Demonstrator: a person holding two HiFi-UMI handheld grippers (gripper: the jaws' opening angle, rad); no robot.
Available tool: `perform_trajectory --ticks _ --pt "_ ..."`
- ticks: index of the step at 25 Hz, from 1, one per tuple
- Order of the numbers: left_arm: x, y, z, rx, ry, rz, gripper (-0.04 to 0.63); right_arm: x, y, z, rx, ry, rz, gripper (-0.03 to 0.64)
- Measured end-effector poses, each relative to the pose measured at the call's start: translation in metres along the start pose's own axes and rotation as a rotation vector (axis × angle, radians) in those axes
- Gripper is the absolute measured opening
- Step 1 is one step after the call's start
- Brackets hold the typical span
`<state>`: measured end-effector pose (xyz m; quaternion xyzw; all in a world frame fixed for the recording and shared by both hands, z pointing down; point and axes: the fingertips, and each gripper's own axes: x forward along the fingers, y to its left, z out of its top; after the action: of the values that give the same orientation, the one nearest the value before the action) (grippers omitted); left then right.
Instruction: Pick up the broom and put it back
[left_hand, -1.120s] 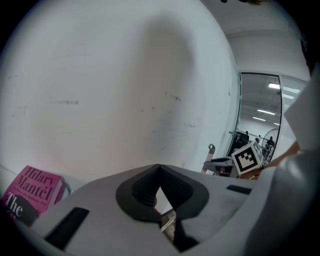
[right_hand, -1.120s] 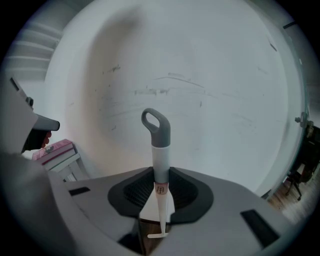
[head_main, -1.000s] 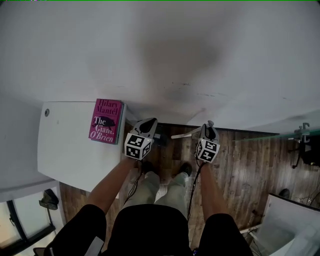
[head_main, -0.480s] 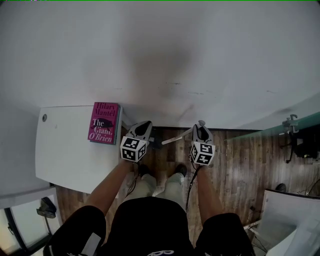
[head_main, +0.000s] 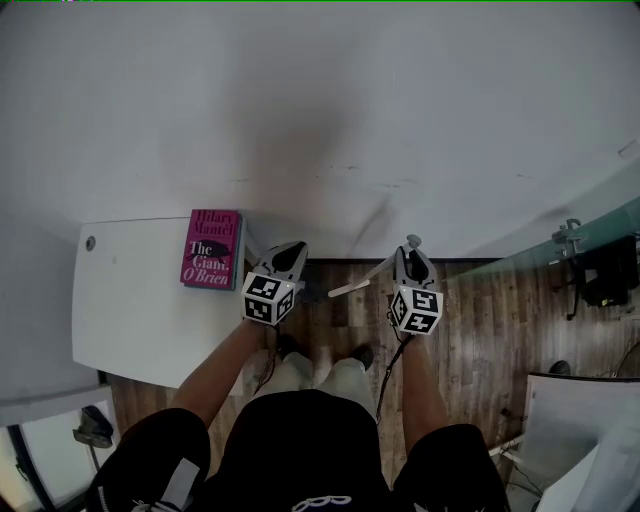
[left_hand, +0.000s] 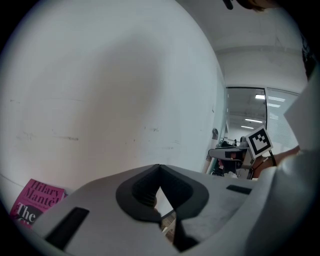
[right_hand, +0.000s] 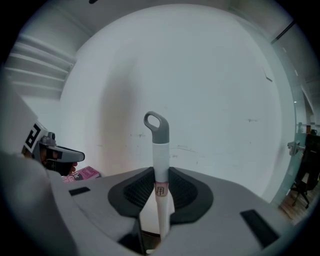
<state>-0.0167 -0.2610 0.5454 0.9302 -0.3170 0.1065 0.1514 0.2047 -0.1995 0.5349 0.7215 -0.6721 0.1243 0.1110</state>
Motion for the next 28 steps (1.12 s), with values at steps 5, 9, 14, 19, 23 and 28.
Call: perform_trajectory --ticks 5,9,14,19,23,28 --pt "-0.005 -0.018 0.01 0.015 -0.012 0.013 0.018 -0.019 -0.01 0.02 0.001 -0.034 0.015 0.101" --pt "-0.007 -0.041 0.023 0.027 -0.032 0.037 0.02 -0.033 -0.023 0.035 -0.006 -0.066 0.046 0.101" --pt "-0.018 -0.069 0.034 0.053 -0.058 0.076 0.019 -0.048 -0.035 0.049 -0.016 -0.102 0.087 0.101" --pt "-0.028 -0.084 0.028 0.031 -0.074 0.132 0.018 -0.059 -0.043 0.049 -0.024 -0.115 0.121 0.101" --pt "-0.032 -0.098 0.026 0.03 -0.084 0.157 0.019 -0.067 -0.049 0.049 -0.033 -0.121 0.148 0.101" --pt "-0.037 -0.115 0.022 0.024 -0.096 0.188 0.02 -0.078 -0.062 0.047 -0.037 -0.126 0.17 0.101"
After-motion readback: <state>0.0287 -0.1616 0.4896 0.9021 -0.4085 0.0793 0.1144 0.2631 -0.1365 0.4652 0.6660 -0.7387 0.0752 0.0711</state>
